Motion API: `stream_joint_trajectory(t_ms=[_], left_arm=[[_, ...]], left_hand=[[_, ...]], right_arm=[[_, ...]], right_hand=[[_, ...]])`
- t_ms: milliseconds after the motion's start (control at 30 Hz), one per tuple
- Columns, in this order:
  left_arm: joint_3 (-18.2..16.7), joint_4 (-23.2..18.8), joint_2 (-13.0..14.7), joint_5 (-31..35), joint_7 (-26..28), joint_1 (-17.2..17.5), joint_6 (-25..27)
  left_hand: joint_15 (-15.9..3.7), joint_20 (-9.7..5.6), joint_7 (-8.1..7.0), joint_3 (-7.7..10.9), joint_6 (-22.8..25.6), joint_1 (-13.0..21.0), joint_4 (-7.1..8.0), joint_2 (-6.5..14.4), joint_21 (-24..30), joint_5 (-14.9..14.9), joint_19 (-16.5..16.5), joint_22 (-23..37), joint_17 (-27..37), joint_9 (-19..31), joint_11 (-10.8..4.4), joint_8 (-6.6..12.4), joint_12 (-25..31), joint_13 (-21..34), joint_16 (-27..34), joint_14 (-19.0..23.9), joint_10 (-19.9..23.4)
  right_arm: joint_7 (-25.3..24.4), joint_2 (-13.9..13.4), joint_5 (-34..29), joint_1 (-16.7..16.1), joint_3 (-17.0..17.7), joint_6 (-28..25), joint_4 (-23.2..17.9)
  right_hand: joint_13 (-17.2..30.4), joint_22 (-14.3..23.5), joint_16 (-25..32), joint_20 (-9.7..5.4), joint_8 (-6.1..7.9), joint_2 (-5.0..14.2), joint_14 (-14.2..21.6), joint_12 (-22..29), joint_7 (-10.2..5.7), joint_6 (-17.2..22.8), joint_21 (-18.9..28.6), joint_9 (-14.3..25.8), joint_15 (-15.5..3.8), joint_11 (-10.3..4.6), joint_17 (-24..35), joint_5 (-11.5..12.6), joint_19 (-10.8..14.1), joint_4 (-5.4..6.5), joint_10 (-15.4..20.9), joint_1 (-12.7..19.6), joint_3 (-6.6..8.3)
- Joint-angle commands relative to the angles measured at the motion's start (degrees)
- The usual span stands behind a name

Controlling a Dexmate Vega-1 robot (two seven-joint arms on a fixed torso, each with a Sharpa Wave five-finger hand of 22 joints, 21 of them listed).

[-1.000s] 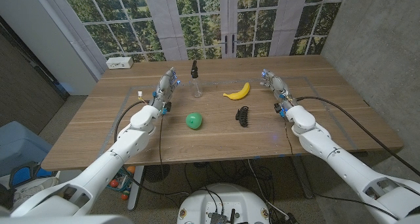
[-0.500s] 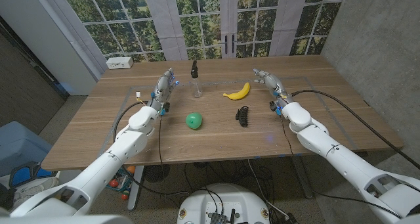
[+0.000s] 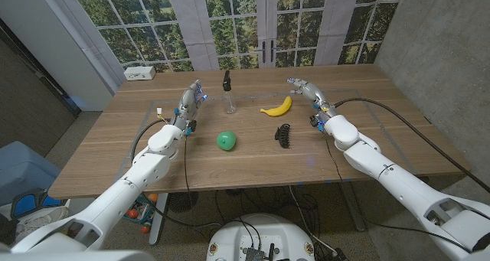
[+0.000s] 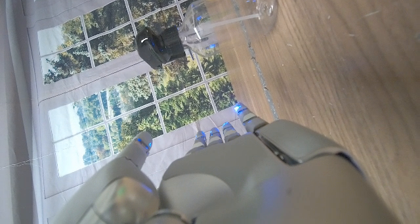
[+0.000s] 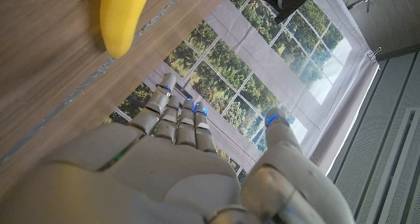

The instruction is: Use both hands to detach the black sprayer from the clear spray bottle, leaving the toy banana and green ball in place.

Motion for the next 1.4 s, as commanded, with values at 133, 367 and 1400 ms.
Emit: stream_joint_trajectory(t_ms=[133,367,1400], left_arm=[[-0.33,-0.17,0.12,-0.38,-0.06,0.5,-0.43],[-0.37,-0.47,0.07,-0.45,0.15,0.8,-0.43],[-0.89,-0.79,0.06,-0.97,-0.03,1.89,-1.53]], left_hand=[[-0.28,0.08,0.04,0.05,0.29,0.11,-0.44,2.57,0.28,0.17,0.45,0.09,0.08,0.07,-0.32,-0.21,0.14,0.17,0.14,-2.44,-4.45],[-0.31,-0.02,0.08,0.07,0.53,0.11,-0.5,2.53,0.3,0.16,0.78,0.08,0.08,0.08,-0.36,-0.29,0.17,0.17,0.16,-2.05,-4.08],[-0.28,-0.16,0.38,0.1,0.83,0.03,-0.6,2.46,0.06,0.15,1.11,0.07,0.1,0.09,-0.23,-0.71,-0.07,0.18,-0.1,-1.76,-3.71]], right_arm=[[-1.2,1.53,-5.52,2.65,-2.74,0.81,1.11],[-3.03,1.6,-9.58,3.4,-3.99,0.13,0.86],[-5.1,3.66,-20.24,7.82,-10.36,-3.81,2.16]], right_hand=[[0.47,-0.05,1.19,-0.75,1.89,-0.66,3.97,2.0,1.56,5.97,-3.43,0.34,-0.11,1.24,-1.58,0.16,0.06,0.14,6.28,2.06,-0.56],[1.14,-0.01,1.53,-2.05,1.68,-1.51,4.78,1.67,1.7,5.5,-4.47,0.54,-0.9,0.68,-1.85,0.13,1.77,-0.94,5.62,5.89,0.16],[2.48,0.17,1.41,-4.39,0.82,-4.38,3.45,0.79,-0.06,2.49,-8.25,0.79,-2.5,-1.3,-1.92,0.15,2.85,-0.22,3.2,15.76,0.87]])
